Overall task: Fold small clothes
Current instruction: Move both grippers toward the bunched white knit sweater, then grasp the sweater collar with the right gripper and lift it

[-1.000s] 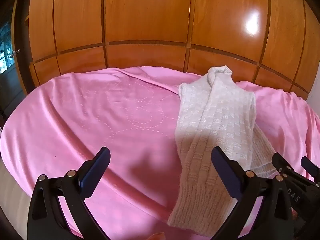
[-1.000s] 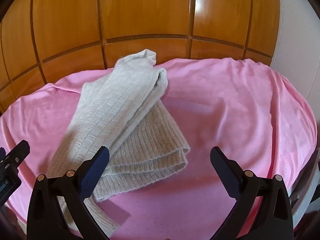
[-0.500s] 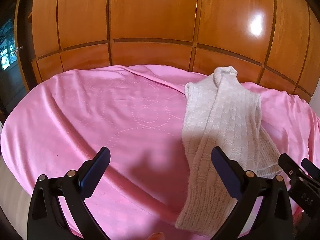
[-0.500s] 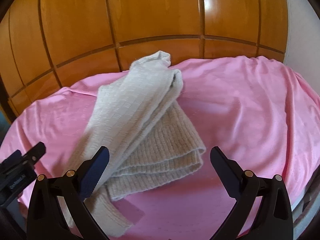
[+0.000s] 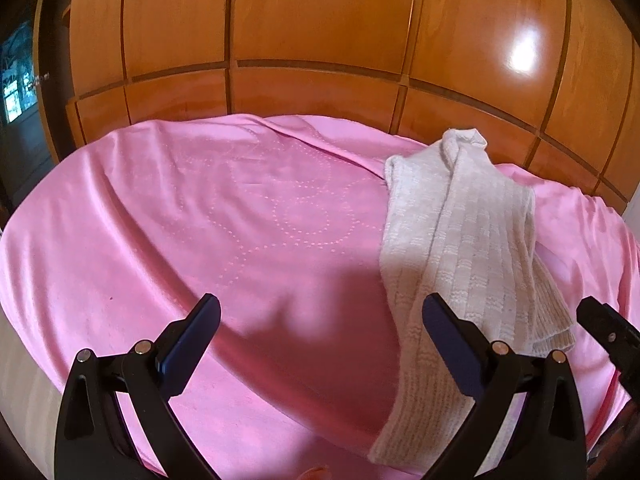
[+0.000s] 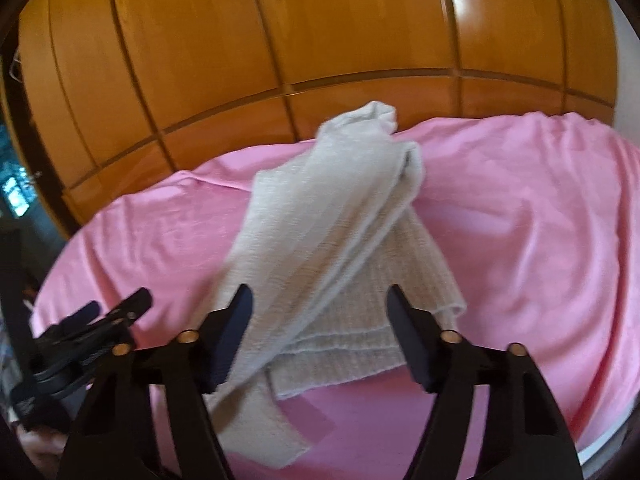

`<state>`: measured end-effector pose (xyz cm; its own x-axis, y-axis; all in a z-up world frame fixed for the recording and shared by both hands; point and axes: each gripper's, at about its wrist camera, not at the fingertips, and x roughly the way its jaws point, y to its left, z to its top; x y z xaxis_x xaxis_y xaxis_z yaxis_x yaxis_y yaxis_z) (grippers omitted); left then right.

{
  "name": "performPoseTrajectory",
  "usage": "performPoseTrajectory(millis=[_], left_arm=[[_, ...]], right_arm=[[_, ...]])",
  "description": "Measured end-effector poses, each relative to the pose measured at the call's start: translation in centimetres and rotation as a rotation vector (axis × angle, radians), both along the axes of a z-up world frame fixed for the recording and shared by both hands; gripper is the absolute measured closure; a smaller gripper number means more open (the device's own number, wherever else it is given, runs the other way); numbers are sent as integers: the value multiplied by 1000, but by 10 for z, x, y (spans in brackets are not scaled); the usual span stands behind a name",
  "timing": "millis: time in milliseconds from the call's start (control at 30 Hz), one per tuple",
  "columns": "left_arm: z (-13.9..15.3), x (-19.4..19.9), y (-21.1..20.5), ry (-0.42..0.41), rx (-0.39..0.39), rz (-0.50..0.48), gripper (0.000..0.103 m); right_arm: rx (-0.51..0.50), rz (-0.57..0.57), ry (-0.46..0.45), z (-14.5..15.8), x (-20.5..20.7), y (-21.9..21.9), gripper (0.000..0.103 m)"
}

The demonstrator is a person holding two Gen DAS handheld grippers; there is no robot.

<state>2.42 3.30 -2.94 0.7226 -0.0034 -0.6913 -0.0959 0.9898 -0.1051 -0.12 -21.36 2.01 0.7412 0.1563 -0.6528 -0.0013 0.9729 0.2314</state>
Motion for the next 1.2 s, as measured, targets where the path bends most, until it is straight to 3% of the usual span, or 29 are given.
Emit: performPoseTrajectory(millis=[67, 167, 333, 433, 600, 767, 933, 1133, 1167, 1200], left_arm=[[-2, 1, 9, 4, -62, 5, 2], [-6, 2, 21, 8, -114, 45, 2], [-9, 3, 35, 14, -109, 81, 2], [-10, 3, 41, 17, -99, 86, 2], [-16, 6, 47, 42, -115, 89, 3], [-18, 7, 51, 42, -117, 76, 3], [-20, 7, 50, 50, -118, 67, 3], [-19, 5, 54, 54, -119, 67, 3], [-19, 5, 55, 55, -120, 72, 3], [-19, 6, 56, 57, -124, 75, 3]], right_arm=[[38, 39, 14, -2, 1, 3, 53], [115, 107, 62, -10, 5, 9, 56], [211, 188, 158, -27, 18, 22, 56], [287, 211, 206, -37, 26, 28, 66], [405, 264, 310, -54, 30, 36, 67], [434, 247, 278, -43, 11, 16, 67], [474, 265, 335, -55, 4, 10, 66], [553, 396, 394, -61, 16, 43, 67], [530, 406, 386, -59, 16, 48, 69], [494, 422, 370, -54, 14, 52, 87]])
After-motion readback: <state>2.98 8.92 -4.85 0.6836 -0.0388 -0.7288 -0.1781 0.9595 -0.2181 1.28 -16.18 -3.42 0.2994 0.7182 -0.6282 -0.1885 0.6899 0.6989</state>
